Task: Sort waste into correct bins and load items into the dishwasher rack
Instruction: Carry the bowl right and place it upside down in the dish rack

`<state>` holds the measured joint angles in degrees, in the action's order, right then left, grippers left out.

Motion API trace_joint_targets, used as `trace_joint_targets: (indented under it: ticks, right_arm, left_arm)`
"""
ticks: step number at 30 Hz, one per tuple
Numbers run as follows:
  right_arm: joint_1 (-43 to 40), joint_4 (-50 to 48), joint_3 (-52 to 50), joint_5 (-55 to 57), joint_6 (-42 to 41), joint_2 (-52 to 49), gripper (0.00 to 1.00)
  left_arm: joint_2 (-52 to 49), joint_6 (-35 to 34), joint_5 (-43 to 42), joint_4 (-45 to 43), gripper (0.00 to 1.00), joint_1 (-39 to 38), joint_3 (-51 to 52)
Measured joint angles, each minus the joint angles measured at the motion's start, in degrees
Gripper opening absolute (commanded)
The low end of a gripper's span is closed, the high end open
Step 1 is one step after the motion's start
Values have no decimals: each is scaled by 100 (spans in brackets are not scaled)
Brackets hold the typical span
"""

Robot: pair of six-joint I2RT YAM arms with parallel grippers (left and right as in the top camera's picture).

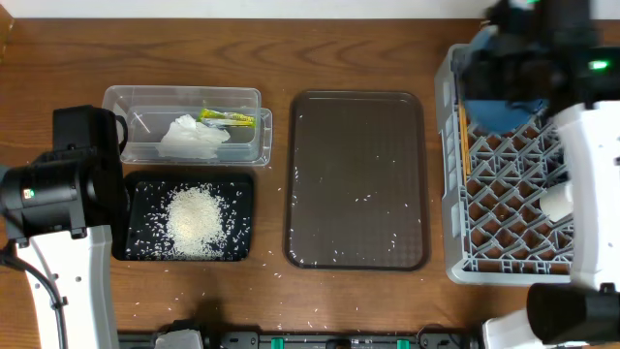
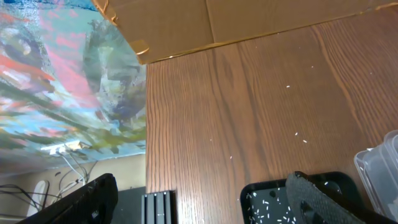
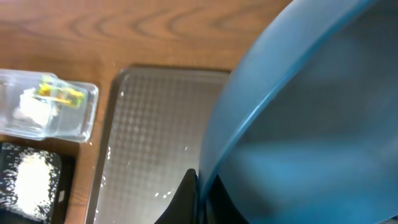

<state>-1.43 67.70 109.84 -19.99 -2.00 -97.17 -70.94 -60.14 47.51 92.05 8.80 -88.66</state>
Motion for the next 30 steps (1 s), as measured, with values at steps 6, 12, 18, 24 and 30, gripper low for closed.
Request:
trace_joint_targets:
  ticks: [6,12,18,24,30]
  right_arm:
    - [-1132,-422,0,-1735,968,-361,1]
    - [-1523,-1021,0,-3056,1325,-1016,1]
    - [-1661,-1633,-2,-4275,1401,-1825,1]
    - [-1843,-1665,-2,-5066,1207,-2245,1]
    - [-2190,-1449,-2,-5206,863,-2247,1]
  left_arm:
    - [0,0,0,0,89,0,0]
    - [0,0,2,0,89,0,0]
    - [0,0,2,0,89,0,0]
    - [0,2,2,0,89,0,0]
    - [0,2,2,0,89,0,0]
